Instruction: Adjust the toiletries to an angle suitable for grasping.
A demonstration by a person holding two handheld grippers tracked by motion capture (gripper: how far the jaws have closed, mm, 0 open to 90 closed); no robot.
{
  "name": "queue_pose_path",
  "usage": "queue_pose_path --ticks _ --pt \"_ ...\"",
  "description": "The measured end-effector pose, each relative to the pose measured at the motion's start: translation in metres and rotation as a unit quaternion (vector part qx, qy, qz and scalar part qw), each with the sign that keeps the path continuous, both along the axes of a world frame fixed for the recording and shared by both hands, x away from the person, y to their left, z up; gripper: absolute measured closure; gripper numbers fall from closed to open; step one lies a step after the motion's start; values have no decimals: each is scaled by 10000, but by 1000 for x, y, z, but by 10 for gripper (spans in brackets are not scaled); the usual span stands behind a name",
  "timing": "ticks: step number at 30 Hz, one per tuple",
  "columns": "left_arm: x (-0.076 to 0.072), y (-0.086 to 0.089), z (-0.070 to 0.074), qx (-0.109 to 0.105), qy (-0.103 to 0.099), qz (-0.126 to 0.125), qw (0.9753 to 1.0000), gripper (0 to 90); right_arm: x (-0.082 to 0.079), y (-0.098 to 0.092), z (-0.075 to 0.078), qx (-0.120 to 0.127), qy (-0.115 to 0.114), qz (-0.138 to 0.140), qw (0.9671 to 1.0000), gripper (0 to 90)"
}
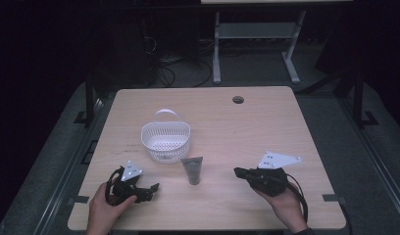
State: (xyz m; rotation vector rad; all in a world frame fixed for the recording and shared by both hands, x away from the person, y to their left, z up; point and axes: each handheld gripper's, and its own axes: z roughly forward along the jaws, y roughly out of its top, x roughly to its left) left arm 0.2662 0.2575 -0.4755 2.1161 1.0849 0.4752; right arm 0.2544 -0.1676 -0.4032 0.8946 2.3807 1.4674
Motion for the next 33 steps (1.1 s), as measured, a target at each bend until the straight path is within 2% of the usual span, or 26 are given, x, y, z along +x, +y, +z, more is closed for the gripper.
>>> queue_pose_path --ticks 18,33 --pt "0 0 0 -4 2 1 10000 126 8 31 15 192 -172 391 9989 897" --pt "0 0 0 -2 1 0 10000 126 14 52 21 194 -220 587 9978 897"
